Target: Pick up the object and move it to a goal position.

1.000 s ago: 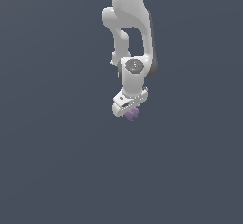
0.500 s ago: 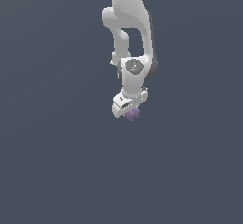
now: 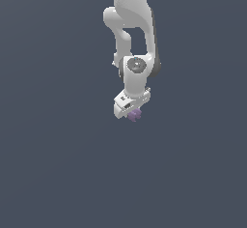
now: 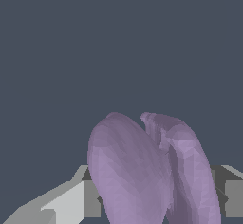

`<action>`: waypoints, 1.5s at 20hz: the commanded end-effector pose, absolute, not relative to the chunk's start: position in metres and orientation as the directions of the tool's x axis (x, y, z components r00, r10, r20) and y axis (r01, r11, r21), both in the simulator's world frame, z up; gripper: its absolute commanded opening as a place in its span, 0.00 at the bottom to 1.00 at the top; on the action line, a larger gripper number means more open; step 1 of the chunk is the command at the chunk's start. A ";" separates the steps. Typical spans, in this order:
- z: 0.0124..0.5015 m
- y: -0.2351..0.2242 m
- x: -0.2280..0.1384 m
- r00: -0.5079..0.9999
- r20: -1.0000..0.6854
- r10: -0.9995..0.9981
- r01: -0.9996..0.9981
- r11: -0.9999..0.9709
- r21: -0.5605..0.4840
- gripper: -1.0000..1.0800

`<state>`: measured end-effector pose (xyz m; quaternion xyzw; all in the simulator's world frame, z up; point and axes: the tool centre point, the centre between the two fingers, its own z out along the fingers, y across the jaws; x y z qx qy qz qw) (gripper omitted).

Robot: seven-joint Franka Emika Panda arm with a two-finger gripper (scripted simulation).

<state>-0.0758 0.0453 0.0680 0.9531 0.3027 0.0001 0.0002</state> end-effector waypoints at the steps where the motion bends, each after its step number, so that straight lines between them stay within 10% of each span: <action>1: 0.079 0.044 -0.074 0.817 0.001 0.577 0.577 -0.817 0.001 0.00; 30: 0.347 0.011 -0.028 0.816 0.002 0.578 0.578 -0.816 -0.001 0.00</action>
